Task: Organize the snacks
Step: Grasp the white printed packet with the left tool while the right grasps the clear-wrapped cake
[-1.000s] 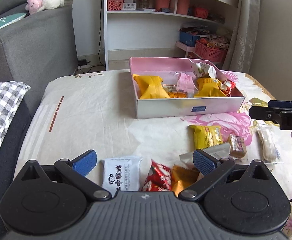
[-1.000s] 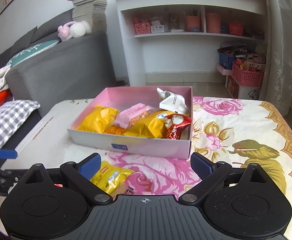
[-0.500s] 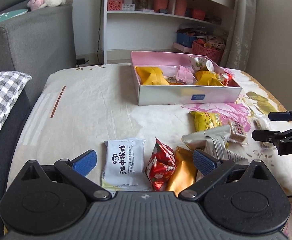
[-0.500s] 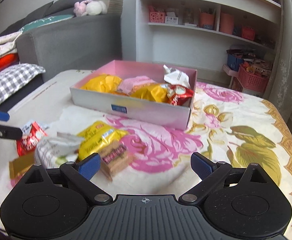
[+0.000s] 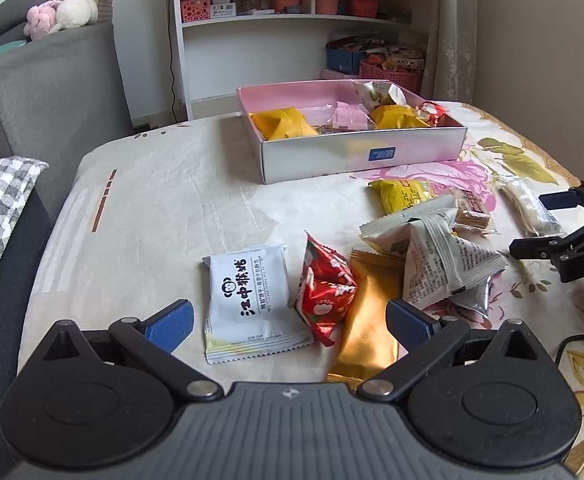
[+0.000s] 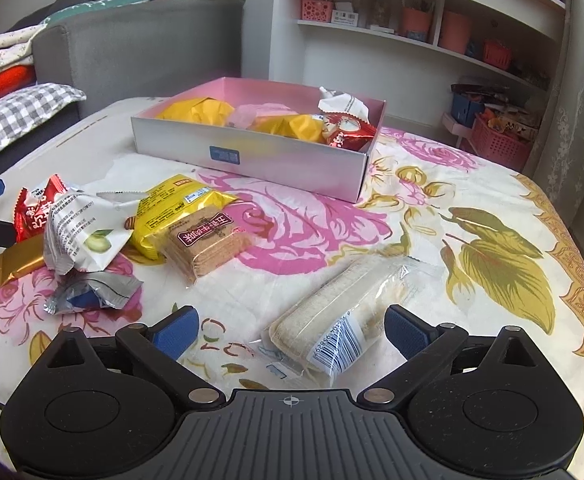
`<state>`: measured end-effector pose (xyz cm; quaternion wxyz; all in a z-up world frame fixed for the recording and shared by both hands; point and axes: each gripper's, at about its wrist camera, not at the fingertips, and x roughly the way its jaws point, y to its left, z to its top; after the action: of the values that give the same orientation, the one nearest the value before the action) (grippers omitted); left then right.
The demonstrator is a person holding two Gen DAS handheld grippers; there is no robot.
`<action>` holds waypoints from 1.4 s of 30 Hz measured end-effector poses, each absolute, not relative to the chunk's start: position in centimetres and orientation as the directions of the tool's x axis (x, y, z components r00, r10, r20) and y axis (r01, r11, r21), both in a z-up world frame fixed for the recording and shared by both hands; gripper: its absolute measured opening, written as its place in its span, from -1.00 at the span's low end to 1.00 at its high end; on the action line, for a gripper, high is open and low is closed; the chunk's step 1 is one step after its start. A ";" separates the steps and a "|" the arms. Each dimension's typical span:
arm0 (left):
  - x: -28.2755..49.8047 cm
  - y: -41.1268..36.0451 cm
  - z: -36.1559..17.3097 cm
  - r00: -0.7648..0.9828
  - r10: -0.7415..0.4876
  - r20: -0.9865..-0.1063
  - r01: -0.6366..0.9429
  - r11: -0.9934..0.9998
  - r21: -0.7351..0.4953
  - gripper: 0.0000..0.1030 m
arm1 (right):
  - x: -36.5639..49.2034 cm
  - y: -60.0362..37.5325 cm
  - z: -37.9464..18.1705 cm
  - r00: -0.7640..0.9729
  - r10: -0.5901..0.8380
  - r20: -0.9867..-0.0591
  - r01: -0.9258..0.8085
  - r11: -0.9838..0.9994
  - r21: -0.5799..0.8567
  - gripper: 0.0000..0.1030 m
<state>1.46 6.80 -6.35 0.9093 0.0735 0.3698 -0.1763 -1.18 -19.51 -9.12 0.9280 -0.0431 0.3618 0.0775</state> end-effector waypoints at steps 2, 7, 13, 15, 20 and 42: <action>1.8 7.4 -6.1 0.664 -0.267 -0.698 0.364 0.931 -0.010 0.96 | -1.2 -19.7 -9.2 0.725 0.115 -0.679 -0.173 0.985 -0.017 0.96; 2.5 9.0 -4.6 0.711 -0.238 -0.662 0.303 0.953 -0.017 0.96 | -1.3 -20.2 -8.9 0.731 0.093 -0.676 -0.160 0.986 -0.038 0.96; 4.7 10.6 -4.1 0.696 -0.146 -0.704 0.183 0.983 -0.023 0.93 | -0.6 -20.3 -8.1 0.740 0.095 -0.666 -0.137 0.991 -0.011 0.96; 5.3 10.8 -4.4 0.677 -0.142 -0.722 0.172 0.985 -0.032 0.89 | -0.4 -20.2 -7.8 0.743 0.099 -0.662 -0.135 0.991 -0.004 0.96; 6.3 9.8 -5.4 0.611 -0.190 -0.768 0.222 0.973 -0.063 0.87 | 0.1 -20.0 -8.1 0.730 0.096 -0.676 -0.126 0.992 0.004 0.96; 7.0 8.6 -7.0 0.571 -0.140 -0.809 0.240 0.971 0.002 0.04 | 1.0 -20.7 -9.1 0.693 0.071 -0.718 -0.084 0.996 0.017 0.96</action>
<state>7.00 8.61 -6.96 0.8845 0.0556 0.4506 -0.1074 1.04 -20.69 -9.11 0.9200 -0.0084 0.3896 0.0422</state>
